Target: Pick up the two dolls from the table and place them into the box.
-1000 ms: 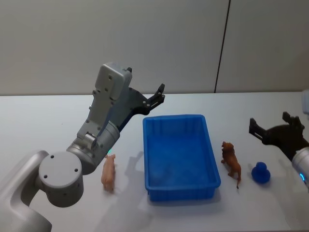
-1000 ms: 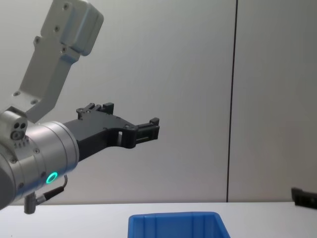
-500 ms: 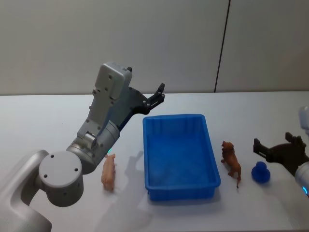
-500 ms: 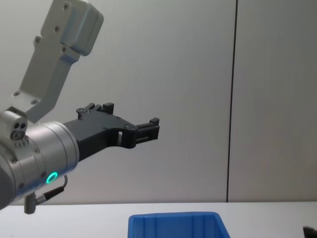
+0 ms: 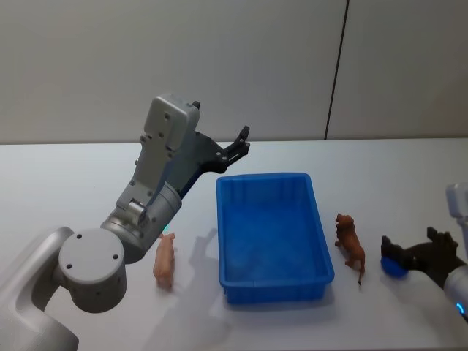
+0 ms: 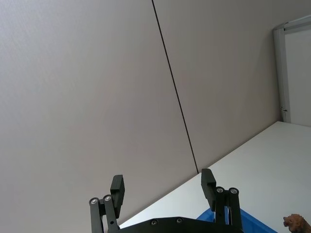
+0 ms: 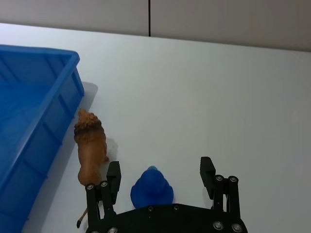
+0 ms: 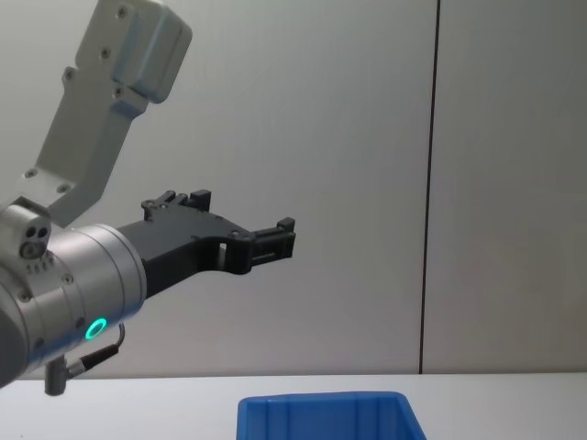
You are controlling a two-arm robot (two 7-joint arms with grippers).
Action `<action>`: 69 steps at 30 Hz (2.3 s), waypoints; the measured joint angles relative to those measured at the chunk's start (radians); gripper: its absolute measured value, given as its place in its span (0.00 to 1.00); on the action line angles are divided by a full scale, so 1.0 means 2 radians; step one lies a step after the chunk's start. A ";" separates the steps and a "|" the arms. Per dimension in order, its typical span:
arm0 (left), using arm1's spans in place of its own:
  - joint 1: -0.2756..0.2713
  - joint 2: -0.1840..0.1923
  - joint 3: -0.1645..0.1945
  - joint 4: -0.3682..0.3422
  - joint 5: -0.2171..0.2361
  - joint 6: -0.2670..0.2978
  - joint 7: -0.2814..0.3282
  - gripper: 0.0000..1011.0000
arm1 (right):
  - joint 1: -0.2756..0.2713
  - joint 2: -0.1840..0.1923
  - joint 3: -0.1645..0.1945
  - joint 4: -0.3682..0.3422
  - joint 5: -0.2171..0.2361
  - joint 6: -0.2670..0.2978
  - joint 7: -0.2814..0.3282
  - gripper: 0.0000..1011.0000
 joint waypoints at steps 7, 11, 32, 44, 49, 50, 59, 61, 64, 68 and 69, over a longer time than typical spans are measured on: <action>0.000 0.000 0.000 0.000 0.000 0.000 0.000 0.99 | 0.001 -0.002 -0.001 0.018 0.001 -0.004 0.007 0.99; 0.000 0.000 0.000 0.000 0.000 0.000 0.000 0.99 | 0.004 -0.004 -0.001 0.029 0.001 -0.009 0.012 0.99; 0.000 0.000 0.000 0.000 0.000 0.000 0.000 0.99 | 0.037 -0.020 -0.009 0.106 -0.018 -0.063 0.048 0.44; 0.000 0.000 0.000 0.000 0.000 0.000 0.000 0.99 | 0.039 -0.022 -0.011 0.102 -0.025 -0.082 0.054 0.24; 0.000 0.000 0.000 0.000 0.000 0.000 0.000 0.99 | 0.036 -0.021 -0.010 0.086 -0.024 -0.085 0.050 0.21; 0.000 0.000 0.000 0.000 0.000 0.000 0.000 0.99 | 0.036 -0.021 -0.010 0.084 -0.024 -0.086 0.050 0.21; 0.000 0.000 0.000 0.000 0.000 0.000 0.000 0.99 | 0.034 -0.021 -0.009 0.044 -0.022 -0.100 0.052 0.16; 0.000 0.000 0.000 0.000 0.000 0.000 0.000 0.99 | 0.035 -0.023 -0.010 0.034 -0.022 -0.105 0.057 0.15; 0.000 0.000 0.000 0.000 0.000 0.000 0.000 0.99 | 0.038 -0.025 -0.012 0.025 -0.022 -0.112 0.066 0.14; 0.000 0.000 0.000 0.000 0.000 0.000 0.000 0.99 | 0.043 -0.030 -0.017 0.015 -0.022 -0.120 0.081 0.12; 0.000 0.000 0.000 0.000 0.000 0.000 0.000 0.99 | 0.044 -0.031 -0.017 0.014 -0.022 -0.122 0.084 0.11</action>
